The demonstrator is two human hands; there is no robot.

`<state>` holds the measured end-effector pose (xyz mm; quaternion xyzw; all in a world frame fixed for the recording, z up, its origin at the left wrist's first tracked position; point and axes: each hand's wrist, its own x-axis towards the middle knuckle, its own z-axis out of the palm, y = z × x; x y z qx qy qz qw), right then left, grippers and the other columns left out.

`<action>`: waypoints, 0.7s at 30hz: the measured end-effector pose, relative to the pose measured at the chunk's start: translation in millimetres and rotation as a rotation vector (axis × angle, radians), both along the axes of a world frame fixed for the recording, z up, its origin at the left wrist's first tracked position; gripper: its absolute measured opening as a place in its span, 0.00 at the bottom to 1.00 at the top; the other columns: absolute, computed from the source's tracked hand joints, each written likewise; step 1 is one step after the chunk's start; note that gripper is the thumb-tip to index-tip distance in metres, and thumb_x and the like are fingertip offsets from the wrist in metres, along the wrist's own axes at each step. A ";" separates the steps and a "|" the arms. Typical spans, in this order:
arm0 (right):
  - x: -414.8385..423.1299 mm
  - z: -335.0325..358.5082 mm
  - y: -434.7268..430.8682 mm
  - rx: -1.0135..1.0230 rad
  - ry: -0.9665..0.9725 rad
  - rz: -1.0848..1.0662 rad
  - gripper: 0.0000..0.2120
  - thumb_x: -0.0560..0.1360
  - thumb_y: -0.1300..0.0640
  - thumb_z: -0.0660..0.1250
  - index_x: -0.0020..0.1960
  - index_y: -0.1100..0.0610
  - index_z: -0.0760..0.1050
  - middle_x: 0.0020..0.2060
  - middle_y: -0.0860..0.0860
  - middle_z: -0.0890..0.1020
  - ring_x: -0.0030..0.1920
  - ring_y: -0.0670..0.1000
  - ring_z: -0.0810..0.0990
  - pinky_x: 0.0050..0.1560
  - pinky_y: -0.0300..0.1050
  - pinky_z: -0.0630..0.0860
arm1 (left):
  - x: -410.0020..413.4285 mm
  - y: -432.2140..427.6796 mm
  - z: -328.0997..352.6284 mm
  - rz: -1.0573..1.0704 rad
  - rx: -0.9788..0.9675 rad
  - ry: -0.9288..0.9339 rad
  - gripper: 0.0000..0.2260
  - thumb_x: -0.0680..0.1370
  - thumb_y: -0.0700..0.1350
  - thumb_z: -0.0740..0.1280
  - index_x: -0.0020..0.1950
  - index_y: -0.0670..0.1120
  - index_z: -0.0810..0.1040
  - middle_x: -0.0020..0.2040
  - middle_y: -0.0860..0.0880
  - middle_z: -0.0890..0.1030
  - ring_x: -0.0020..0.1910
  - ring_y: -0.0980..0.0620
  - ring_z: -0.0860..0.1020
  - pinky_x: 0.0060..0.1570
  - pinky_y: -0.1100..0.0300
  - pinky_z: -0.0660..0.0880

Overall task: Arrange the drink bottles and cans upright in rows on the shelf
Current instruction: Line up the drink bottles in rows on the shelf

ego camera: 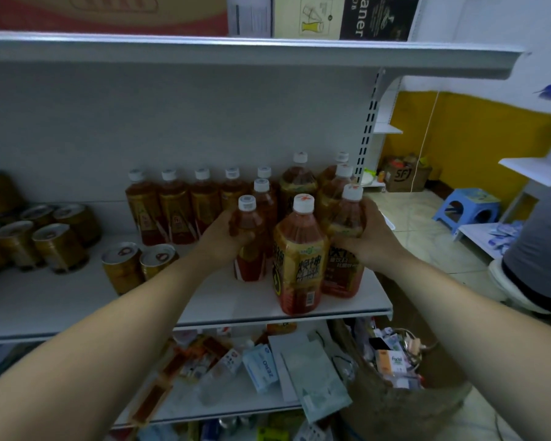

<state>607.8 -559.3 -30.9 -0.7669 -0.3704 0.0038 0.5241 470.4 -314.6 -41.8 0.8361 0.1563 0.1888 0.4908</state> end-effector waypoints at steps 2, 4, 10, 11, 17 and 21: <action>2.8 -2.3 -2.1 -0.025 -0.022 -0.006 0.36 0.66 0.55 0.79 0.52 0.20 0.64 0.50 0.25 0.77 0.53 0.31 0.76 0.47 0.25 0.72 | -1.4 -5.3 2.9 0.114 0.120 -0.104 0.17 0.74 0.42 0.69 0.62 0.50 0.71 0.60 0.49 0.76 0.61 0.50 0.73 0.60 0.54 0.70; 6.8 -4.4 -4.3 -0.038 -0.004 -0.003 0.35 0.65 0.53 0.80 0.56 0.24 0.65 0.54 0.33 0.78 0.57 0.37 0.77 0.55 0.35 0.74 | -4.7 -21.4 7.1 0.265 0.344 -0.309 0.17 0.74 0.43 0.69 0.62 0.45 0.72 0.58 0.49 0.74 0.60 0.51 0.71 0.60 0.54 0.70; 23.5 2.2 -12.7 -0.187 -0.013 0.001 0.37 0.64 0.49 0.79 0.68 0.42 0.65 0.61 0.45 0.75 0.61 0.47 0.74 0.60 0.46 0.72 | 1.7 -78.7 30.5 -0.294 0.090 -0.059 0.33 0.68 0.45 0.70 0.60 0.76 0.60 0.56 0.72 0.71 0.57 0.70 0.71 0.49 0.78 0.67; 23.3 3.8 -14.7 -0.192 -0.016 0.002 0.36 0.64 0.49 0.79 0.66 0.40 0.65 0.57 0.39 0.76 0.57 0.40 0.75 0.55 0.38 0.71 | 6.8 -78.1 30.6 -0.350 0.099 -0.020 0.35 0.67 0.42 0.70 0.57 0.77 0.59 0.55 0.68 0.73 0.56 0.67 0.73 0.47 0.78 0.68; 24.2 5.5 -14.0 -0.160 0.004 0.025 0.32 0.62 0.52 0.80 0.61 0.41 0.68 0.50 0.33 0.77 0.49 0.30 0.76 0.47 0.31 0.70 | 11.5 -76.3 21.6 -0.156 0.264 -0.041 0.24 0.61 0.49 0.75 0.54 0.53 0.72 0.51 0.53 0.78 0.51 0.55 0.78 0.52 0.50 0.77; 28.4 18.8 -2.7 -0.062 0.113 0.007 0.28 0.65 0.47 0.78 0.61 0.44 0.71 0.50 0.36 0.79 0.50 0.37 0.78 0.46 0.33 0.74 | 14.1 -80.9 15.3 0.103 0.382 0.021 0.37 0.57 0.63 0.73 0.62 0.52 0.70 0.60 0.49 0.73 0.62 0.47 0.70 0.61 0.47 0.70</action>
